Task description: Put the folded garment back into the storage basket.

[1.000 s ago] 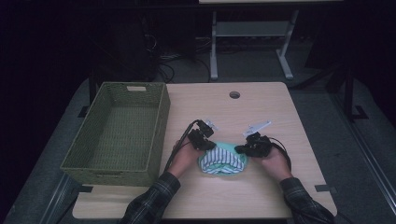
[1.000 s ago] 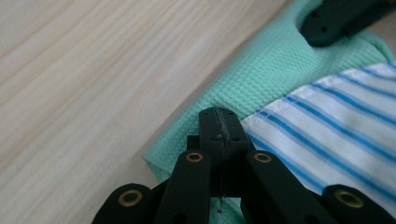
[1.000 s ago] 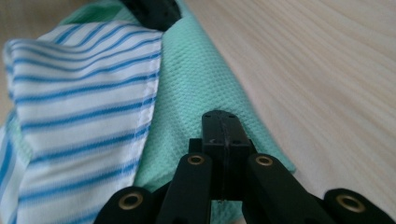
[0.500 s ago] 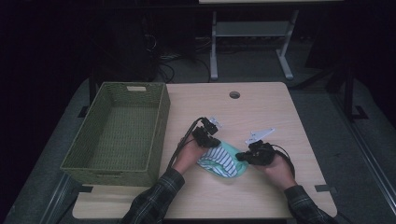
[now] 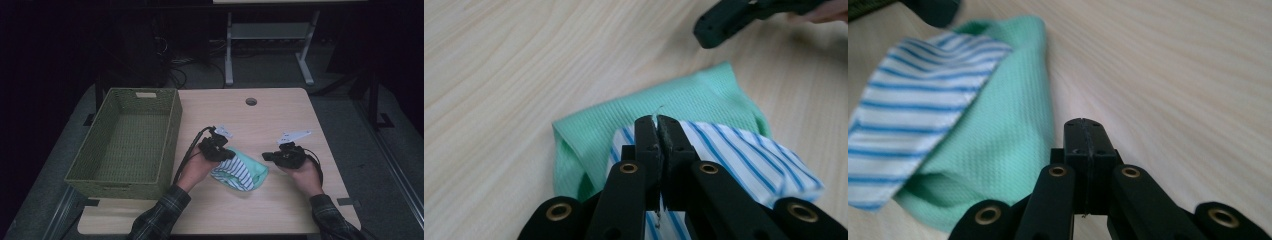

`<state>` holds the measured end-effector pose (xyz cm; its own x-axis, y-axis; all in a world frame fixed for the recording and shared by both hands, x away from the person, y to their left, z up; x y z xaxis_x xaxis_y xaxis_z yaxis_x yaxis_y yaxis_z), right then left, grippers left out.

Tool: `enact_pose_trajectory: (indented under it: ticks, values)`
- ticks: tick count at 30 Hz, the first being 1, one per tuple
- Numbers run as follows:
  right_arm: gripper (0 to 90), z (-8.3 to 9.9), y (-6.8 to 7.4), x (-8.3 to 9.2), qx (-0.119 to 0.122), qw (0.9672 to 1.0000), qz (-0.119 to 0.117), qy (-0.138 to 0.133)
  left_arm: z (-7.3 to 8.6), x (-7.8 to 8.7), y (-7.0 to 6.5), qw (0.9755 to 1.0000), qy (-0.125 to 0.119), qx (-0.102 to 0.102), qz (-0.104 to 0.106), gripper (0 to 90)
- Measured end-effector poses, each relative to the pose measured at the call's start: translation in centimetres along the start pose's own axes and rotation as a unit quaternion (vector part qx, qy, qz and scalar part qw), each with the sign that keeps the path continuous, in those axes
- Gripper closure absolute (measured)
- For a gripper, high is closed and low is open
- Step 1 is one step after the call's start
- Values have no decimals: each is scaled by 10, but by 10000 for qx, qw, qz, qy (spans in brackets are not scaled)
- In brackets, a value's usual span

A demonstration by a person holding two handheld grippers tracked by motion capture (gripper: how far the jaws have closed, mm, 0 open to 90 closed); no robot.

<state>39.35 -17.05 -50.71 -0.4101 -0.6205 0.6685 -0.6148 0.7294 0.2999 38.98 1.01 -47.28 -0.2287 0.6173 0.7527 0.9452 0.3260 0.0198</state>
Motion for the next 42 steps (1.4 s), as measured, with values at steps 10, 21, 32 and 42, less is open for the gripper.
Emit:
enact_pose_trajectory:
  ticks: [10, 21, 32, 42]
  values:
    - [900, 17, 10, -4, 4, 9996, -142, 255, 17, 17, -16, 9999, -1, 95, 83, 724]
    - [900, 37, 37, 2, 135, 9983, -416, 386, 32, 27, -22, 9999, 79, 97, -15, 442]
    - [690, 37, 17, 21, -155, 9999, -28, -19, 34, 14, -37, 9991, 263, -281, 166, 240]
    - [357, 40, -12, 29, -453, 9974, 503, -243, 46, -5, -45, 9965, 679, -417, 240, 177]
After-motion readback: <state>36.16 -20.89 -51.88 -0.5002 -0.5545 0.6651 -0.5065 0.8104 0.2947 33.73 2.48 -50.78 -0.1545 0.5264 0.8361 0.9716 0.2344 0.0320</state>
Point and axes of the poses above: each handheld gripper's, and its own axes: x roughly backward along the jaws, z roughly out of its underside, y roughly to its left, the point moved 8 cm from there along -x, roughly forward along the jaws, and after that the axes turned 13 degrees about -x, right-handed, at the moved point
